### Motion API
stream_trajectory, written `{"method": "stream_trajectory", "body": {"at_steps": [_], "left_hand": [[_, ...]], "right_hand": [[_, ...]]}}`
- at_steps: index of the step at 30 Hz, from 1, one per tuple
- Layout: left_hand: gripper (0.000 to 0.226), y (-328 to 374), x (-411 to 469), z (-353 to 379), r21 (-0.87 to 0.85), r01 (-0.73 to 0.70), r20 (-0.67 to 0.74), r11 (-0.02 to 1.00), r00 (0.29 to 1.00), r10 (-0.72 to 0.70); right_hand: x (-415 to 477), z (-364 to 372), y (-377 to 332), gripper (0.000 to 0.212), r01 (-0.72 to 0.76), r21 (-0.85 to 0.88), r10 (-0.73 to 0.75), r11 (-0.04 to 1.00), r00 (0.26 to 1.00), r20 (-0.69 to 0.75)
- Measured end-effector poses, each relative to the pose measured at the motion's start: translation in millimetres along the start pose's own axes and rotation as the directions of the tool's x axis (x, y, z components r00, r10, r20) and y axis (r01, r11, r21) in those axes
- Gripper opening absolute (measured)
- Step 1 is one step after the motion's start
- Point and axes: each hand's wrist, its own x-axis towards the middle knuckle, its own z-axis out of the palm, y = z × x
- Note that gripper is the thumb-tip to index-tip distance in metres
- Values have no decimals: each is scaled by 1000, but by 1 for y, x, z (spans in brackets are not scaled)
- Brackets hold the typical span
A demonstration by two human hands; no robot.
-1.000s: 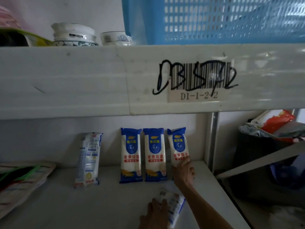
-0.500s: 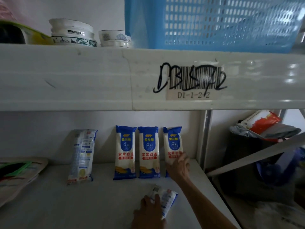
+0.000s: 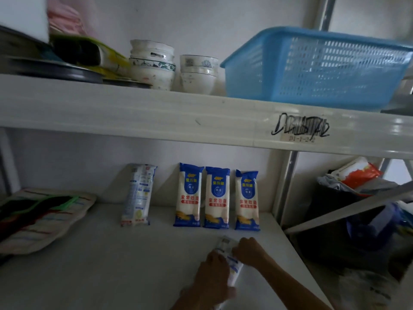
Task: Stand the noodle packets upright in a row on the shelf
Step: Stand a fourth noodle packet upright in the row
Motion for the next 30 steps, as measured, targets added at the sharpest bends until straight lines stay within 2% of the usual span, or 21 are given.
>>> {"method": "stream_trajectory", "body": {"at_steps": [1, 2, 4, 6, 8, 10, 11, 13, 16, 20, 23, 25, 28, 30], "left_hand": [[92, -1, 8, 20, 32, 26, -95, 999, 995, -23], [90, 2, 14, 36, 83, 53, -190, 995, 981, -36], [72, 9, 18, 46, 127, 84, -345, 988, 938, -35], [57, 15, 20, 41, 160, 109, -399, 981, 916, -37], [47, 13, 20, 32, 139, 89, -292, 986, 955, -45], [22, 14, 1, 2, 135, 85, -52, 987, 996, -78], [33, 9, -7, -10, 134, 45, 22, 990, 999, -49], [52, -5, -7, -21, 62, 67, -100, 996, 993, -61], [42, -27, -15, -54, -237, 89, -150, 967, 981, -127], [25, -54, -17, -81, -432, 199, -160, 880, 943, -292], [22, -66, -20, -95, -571, 226, -134, 789, 922, -362], [24, -74, -22, -104, -698, 235, -106, 676, 900, -422], [17, -82, -20, -116, -867, 205, -78, 455, 845, -530], [7, -84, -22, -125, -929, 158, -53, 335, 838, -543]], "right_hand": [[-3, 2, -4, 21, 2, -14, -2, 1000, 1000, -15], [-4, 1, -6, 20, -11, 7, 11, 1000, 1000, -25], [-7, -3, -5, 24, -63, 86, 65, 994, 998, -19], [-13, -8, -4, 26, -124, 196, 123, 973, 992, 19], [-17, -10, -4, 30, -178, 247, 175, 953, 984, 35], [-17, -10, -4, 31, -212, 293, 214, 932, 977, 28], [-18, -11, -6, 28, -214, 301, 215, 929, 976, 31], [-19, -15, -12, 17, -202, 351, 206, 914, 978, 27], [-24, -22, -22, 16, -157, 517, 160, 841, 986, 40], [-39, -24, -44, 8, -169, 791, 144, 588, 984, 104], [-42, -21, -53, 14, -163, 887, 75, 431, 987, 145], [-42, -20, -56, 29, -185, 923, 15, 338, 981, 192], [-46, -15, -70, 49, -221, 905, -99, 363, 957, 274], [-49, -10, -90, 55, -190, 895, -231, 403, 926, 300]]}}
